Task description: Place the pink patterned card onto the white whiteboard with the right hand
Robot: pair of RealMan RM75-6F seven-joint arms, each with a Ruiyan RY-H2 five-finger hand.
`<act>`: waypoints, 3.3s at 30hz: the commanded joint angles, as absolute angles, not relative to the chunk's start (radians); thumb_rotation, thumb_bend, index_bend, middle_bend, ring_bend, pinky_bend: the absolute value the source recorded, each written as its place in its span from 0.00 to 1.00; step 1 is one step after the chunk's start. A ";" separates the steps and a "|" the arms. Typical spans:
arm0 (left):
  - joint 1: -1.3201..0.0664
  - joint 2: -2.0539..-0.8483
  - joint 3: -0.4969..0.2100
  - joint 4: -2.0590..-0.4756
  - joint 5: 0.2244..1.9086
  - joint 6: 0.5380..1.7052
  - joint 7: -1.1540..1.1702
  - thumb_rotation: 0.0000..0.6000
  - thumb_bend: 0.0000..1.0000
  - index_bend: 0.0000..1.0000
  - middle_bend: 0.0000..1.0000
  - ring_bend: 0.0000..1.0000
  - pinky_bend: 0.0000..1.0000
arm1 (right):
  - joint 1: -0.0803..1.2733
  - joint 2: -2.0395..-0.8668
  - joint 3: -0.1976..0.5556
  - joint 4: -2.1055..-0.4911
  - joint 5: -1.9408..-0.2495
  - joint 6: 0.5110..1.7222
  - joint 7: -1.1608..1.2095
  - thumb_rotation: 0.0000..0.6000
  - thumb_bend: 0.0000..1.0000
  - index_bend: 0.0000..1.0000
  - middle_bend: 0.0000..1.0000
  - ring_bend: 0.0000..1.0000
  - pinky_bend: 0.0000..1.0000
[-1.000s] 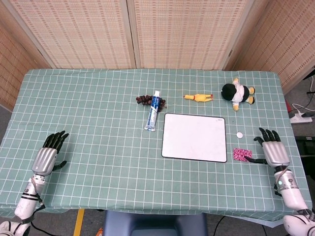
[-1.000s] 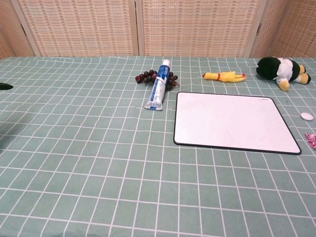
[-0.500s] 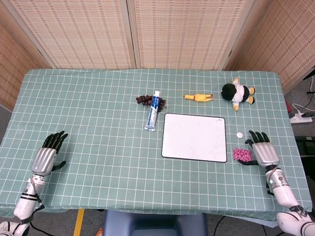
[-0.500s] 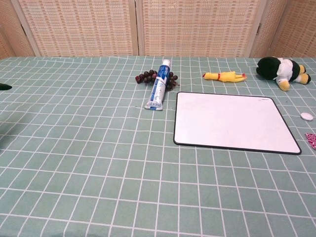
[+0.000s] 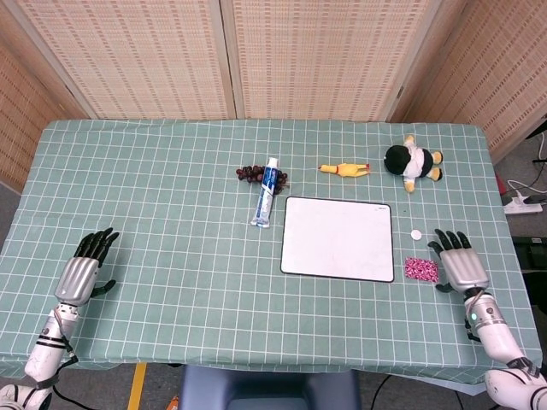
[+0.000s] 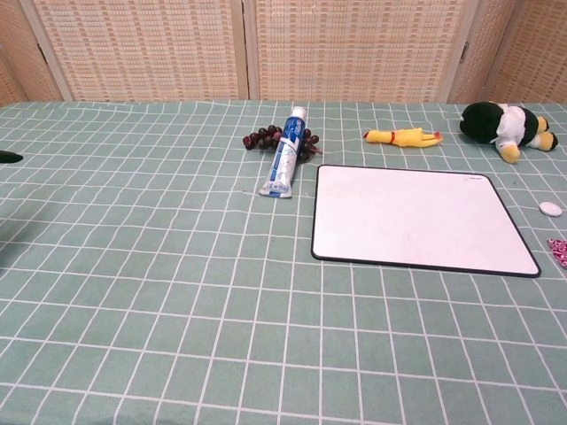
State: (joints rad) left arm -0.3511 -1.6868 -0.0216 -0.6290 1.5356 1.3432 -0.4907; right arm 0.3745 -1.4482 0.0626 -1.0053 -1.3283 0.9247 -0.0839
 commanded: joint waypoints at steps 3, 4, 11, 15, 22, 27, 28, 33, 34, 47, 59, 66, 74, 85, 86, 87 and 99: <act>-0.352 -1.685 -0.021 -0.629 1.535 1.340 -0.495 1.00 0.16 0.00 0.00 0.00 0.00 | 0.380 -1.455 0.067 -1.003 -1.333 0.932 -0.065 1.00 0.00 0.29 0.00 0.00 0.00; -0.352 -1.685 -0.021 -0.629 1.535 1.339 -0.496 1.00 0.16 0.00 0.00 0.00 0.00 | 0.381 -1.455 0.067 -1.004 -1.336 0.934 -0.056 1.00 0.00 0.30 0.00 0.00 0.00; -0.353 -1.686 -0.019 -0.626 1.536 1.334 -0.497 1.00 0.16 0.00 0.00 0.00 0.00 | 0.382 -1.454 0.066 -1.002 -1.334 0.934 -0.041 1.00 0.00 0.33 0.00 0.00 0.00; -0.353 -1.685 -0.019 -0.627 1.536 1.333 -0.496 1.00 0.16 0.00 0.00 0.00 0.00 | 0.384 -1.458 0.066 -0.998 -1.324 0.923 -0.043 1.00 0.00 0.34 0.00 0.00 0.00; -0.354 -1.684 -0.017 -0.628 1.537 1.329 -0.497 1.00 0.16 0.00 0.00 0.00 0.00 | 0.389 -1.460 0.068 -1.001 -1.315 0.913 -0.042 1.00 0.00 0.38 0.00 0.00 0.00; -0.355 -1.683 -0.016 -0.629 1.537 1.327 -0.499 1.00 0.16 0.00 0.00 0.00 0.00 | 0.390 -1.456 0.070 -1.009 -1.310 0.913 -0.040 1.00 0.00 0.38 0.00 0.00 0.00; -0.354 -1.682 -0.016 -0.630 1.537 1.328 -0.499 1.00 0.16 0.00 0.00 0.00 0.00 | 0.390 -1.456 0.070 -1.008 -1.307 0.911 -0.043 1.00 0.00 0.38 0.00 0.00 0.00; -0.354 -1.682 -0.016 -0.630 1.537 1.327 -0.500 1.00 0.16 0.00 0.00 0.00 0.00 | 0.391 -1.461 0.072 -1.006 -1.295 0.903 -0.052 1.00 0.00 0.38 0.00 0.00 0.00; -0.355 -1.682 -0.015 -0.630 1.537 1.326 -0.500 1.00 0.16 0.00 0.00 0.00 0.00 | 0.391 -1.461 0.072 -1.006 -1.293 0.901 -0.051 1.00 0.00 0.39 0.00 0.00 0.00; -0.357 -1.678 -0.013 -0.635 1.538 1.316 -0.509 1.00 0.16 0.00 0.00 0.00 0.00 | 0.399 -1.463 0.076 -1.001 -1.270 0.874 -0.057 1.00 0.00 0.41 0.00 0.00 0.00; -0.359 -1.678 -0.010 -0.634 1.538 1.308 -0.512 1.00 0.16 0.00 0.00 0.00 0.00 | 0.407 -1.450 0.081 -1.022 -1.229 0.832 -0.079 1.00 0.00 0.38 0.00 0.00 0.00; -0.362 -1.674 -0.006 -0.639 1.541 1.297 -0.518 1.00 0.16 0.00 0.00 0.00 0.00 | 0.412 -1.439 0.081 -1.036 -1.215 0.813 -0.083 1.00 0.00 0.47 0.00 0.00 0.00; -0.362 -1.671 -0.006 -0.644 1.540 1.296 -0.523 1.00 0.16 0.00 0.00 0.00 0.00 | 0.408 -1.429 0.086 -1.058 -1.212 0.833 -0.078 1.00 0.00 0.49 0.00 0.00 0.00; -0.363 -1.669 -0.006 -0.647 1.541 1.296 -0.525 1.00 0.16 0.00 0.00 0.00 0.00 | 0.408 -1.355 0.110 -1.179 -1.239 0.900 -0.053 1.00 0.01 0.49 0.00 0.00 0.00; -0.363 -1.669 -0.007 -0.647 1.540 1.297 -0.525 1.00 0.16 0.00 0.00 0.00 0.00 | 0.413 -1.349 0.116 -1.195 -1.241 0.904 -0.055 1.00 0.01 0.49 0.00 0.00 0.00; -0.363 -1.669 -0.007 -0.647 1.539 1.297 -0.525 1.00 0.16 0.00 0.00 0.00 0.00 | 0.419 -1.346 0.121 -1.205 -1.241 0.906 -0.056 1.00 0.01 0.49 0.00 0.00 0.00; -0.361 -1.664 -0.015 -0.647 1.530 1.294 -0.532 1.00 0.16 0.00 0.00 0.00 0.00 | 0.594 -1.442 0.214 -1.187 -1.126 0.756 -0.129 1.00 0.02 0.49 0.00 0.00 0.00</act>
State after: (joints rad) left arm -0.3614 -1.6644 -0.0146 -0.6469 1.5304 1.2946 -0.5324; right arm 0.5680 -1.4182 0.1981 -1.2043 -1.1508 0.7822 -0.1116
